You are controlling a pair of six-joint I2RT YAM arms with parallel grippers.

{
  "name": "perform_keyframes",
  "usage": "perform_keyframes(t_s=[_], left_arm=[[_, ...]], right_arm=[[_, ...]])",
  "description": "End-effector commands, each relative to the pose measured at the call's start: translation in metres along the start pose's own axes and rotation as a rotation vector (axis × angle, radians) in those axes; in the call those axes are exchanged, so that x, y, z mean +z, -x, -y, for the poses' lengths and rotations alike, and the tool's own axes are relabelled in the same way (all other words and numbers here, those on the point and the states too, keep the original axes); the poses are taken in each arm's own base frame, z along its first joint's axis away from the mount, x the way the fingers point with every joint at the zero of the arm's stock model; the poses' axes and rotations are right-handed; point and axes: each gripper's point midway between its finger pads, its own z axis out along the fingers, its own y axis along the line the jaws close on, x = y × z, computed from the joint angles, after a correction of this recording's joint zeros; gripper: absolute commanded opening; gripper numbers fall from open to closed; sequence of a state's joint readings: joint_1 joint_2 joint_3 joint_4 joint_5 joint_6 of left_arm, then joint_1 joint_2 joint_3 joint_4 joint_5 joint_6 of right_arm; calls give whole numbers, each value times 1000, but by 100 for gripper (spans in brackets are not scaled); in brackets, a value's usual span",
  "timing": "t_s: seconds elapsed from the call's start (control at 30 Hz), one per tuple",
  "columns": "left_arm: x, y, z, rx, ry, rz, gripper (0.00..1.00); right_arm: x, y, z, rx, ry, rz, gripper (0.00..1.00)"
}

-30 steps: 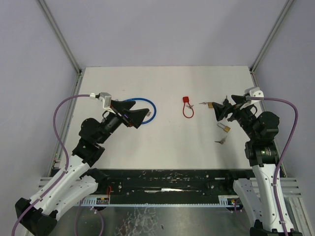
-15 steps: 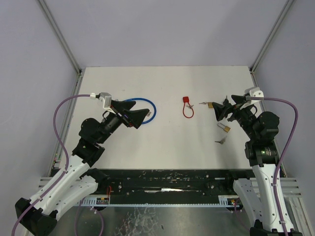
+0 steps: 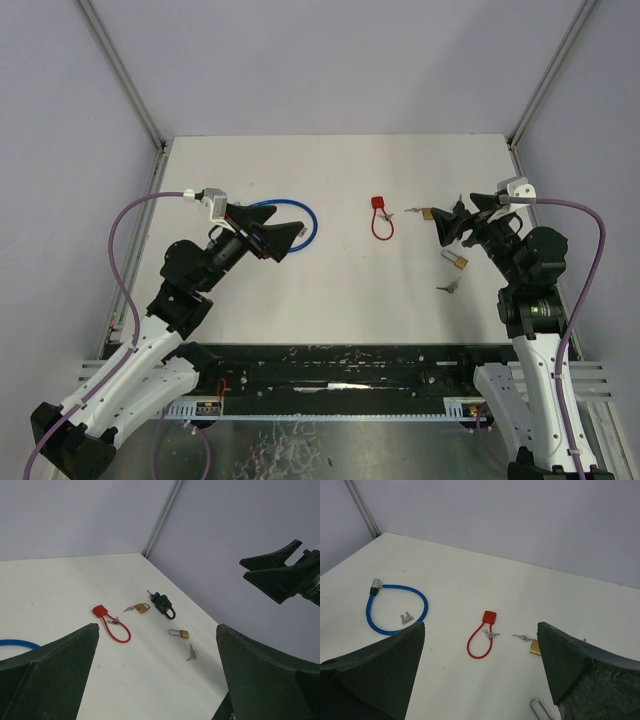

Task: Lock with the key
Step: Reset both arms

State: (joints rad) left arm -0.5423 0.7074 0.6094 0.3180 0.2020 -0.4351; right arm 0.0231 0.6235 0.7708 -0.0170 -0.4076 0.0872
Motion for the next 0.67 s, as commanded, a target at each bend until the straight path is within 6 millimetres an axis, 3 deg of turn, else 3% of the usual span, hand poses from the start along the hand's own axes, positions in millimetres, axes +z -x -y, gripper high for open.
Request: perform_keyframes(t_s=[0.0, 0.63], left_arm=[[-1, 5, 4, 27, -22, 21, 100], [0, 3, 4, 29, -26, 12, 100]], right_arm=[[-2, 25, 1, -34, -10, 70, 99], [-1, 24, 2, -48, -14, 73, 99]])
